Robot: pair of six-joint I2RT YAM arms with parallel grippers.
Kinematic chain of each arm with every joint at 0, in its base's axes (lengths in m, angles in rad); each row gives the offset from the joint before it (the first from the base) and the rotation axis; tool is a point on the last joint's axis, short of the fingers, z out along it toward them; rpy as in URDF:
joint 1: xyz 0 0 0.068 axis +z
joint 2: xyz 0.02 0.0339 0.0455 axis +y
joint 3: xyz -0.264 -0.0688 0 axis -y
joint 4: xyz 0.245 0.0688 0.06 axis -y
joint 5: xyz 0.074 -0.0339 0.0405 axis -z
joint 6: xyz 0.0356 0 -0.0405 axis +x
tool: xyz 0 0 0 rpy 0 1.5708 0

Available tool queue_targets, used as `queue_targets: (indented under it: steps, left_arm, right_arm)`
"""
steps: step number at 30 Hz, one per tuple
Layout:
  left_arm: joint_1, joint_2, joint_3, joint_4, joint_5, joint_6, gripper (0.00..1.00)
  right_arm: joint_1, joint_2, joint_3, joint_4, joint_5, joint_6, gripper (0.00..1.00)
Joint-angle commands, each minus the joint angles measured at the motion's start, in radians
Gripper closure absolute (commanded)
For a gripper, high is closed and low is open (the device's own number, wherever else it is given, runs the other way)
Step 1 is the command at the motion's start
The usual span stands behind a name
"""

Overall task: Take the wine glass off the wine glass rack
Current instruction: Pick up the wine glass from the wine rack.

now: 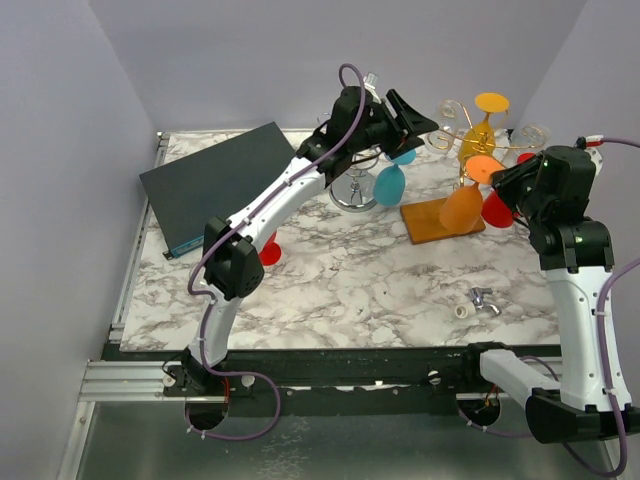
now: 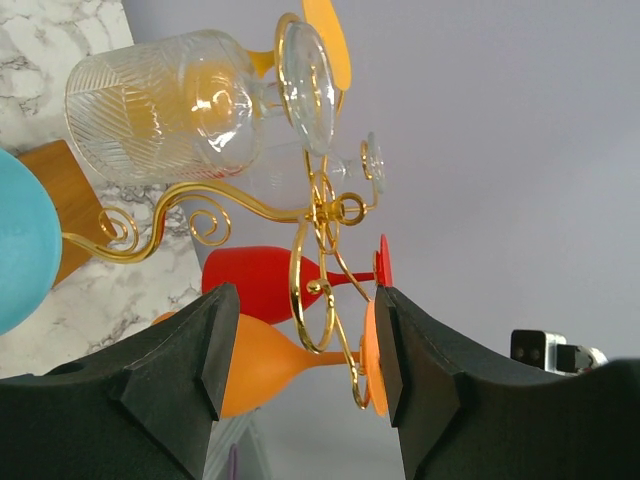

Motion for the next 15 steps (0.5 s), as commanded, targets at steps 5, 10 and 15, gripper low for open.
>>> queue_targets:
  steps: [5, 10, 15]
  left_arm:
    - [0.008, -0.090, -0.033, -0.003, 0.012, 0.023, 0.37]
    - [0.007, -0.109, -0.051, -0.003, 0.010, 0.026, 0.37]
    - [0.007, -0.131, -0.069, -0.003, 0.005, 0.028, 0.37]
  right_arm:
    - [-0.004, -0.016, 0.001, 0.025, -0.025, 0.020, 0.82]
    - [-0.004, -0.020, 0.012, 0.021, -0.031, 0.023, 0.91]
    - [-0.003, -0.026, 0.018, 0.017, -0.034, 0.027, 0.98]
